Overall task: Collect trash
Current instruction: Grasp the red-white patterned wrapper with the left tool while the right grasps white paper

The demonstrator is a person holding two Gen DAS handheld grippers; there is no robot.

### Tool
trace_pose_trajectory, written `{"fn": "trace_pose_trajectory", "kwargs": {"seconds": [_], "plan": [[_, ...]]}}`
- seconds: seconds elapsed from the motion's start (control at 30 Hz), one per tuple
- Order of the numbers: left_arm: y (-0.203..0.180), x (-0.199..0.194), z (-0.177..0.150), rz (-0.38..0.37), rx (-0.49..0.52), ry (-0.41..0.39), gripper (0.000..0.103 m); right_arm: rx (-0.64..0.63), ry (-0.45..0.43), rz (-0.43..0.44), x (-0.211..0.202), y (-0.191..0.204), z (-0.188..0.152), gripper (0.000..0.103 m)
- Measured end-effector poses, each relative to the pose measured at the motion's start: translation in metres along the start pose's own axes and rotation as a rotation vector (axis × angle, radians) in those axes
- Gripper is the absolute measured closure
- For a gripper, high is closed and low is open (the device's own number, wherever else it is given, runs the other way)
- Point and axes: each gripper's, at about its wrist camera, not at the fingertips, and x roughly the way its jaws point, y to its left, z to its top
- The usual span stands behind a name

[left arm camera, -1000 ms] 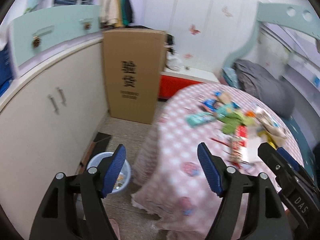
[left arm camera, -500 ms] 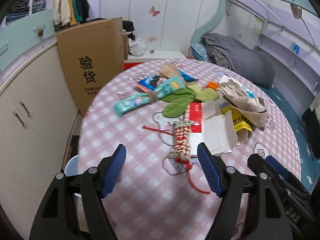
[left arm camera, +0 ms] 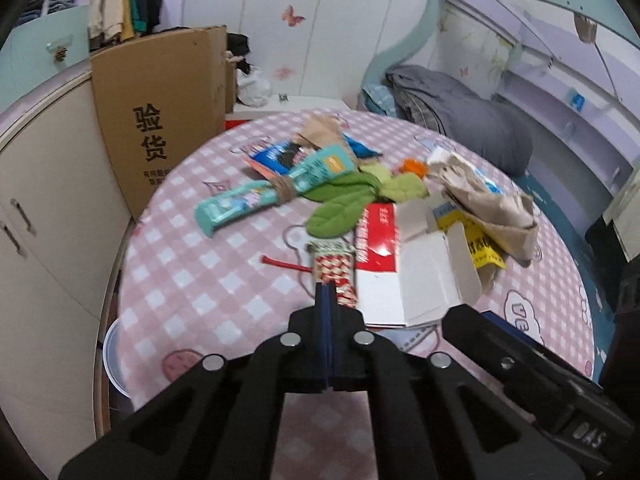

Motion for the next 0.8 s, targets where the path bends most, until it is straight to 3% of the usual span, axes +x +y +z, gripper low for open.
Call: {"fn": "trace_pose_trajectory", "kwargs": {"seconds": [0.17,0.23,0.27,0.3,0.37,0.47,0.53,0.8], "plan": [[0.012,-0.009,0.002,0.002,-0.024,-0.018,0.103,-0.005,0.031,-0.012,0.016,0.007,0.007,0.047],[0.015,-0.01,0.003,-0.01,-0.029,-0.017,0.103,-0.014,0.035,-0.027,0.019,0.009,0.008,0.05],[0.017,-0.012,0.003,-0.021,-0.039,-0.019,0.103,-0.017,0.04,-0.029,0.021,0.01,0.009,0.058],[0.018,-0.012,0.004,-0.028,-0.045,-0.02,0.101,-0.019,0.054,-0.031,0.024,0.01,0.009,0.076],[0.018,-0.01,0.004,-0.048,-0.051,-0.005,0.1,-0.011,0.065,-0.019,0.026,0.007,0.009,0.086],[0.015,-0.006,0.004,-0.051,-0.042,0.006,0.086,-0.073,0.028,-0.059,0.014,0.013,0.008,0.09],[0.012,-0.003,0.003,-0.055,-0.037,0.008,0.07,-0.111,0.015,-0.089,0.009,0.016,0.007,0.091],[-0.004,0.021,0.006,-0.037,-0.005,0.053,0.068,-0.14,0.006,-0.105,0.002,0.012,0.008,0.091]]}}
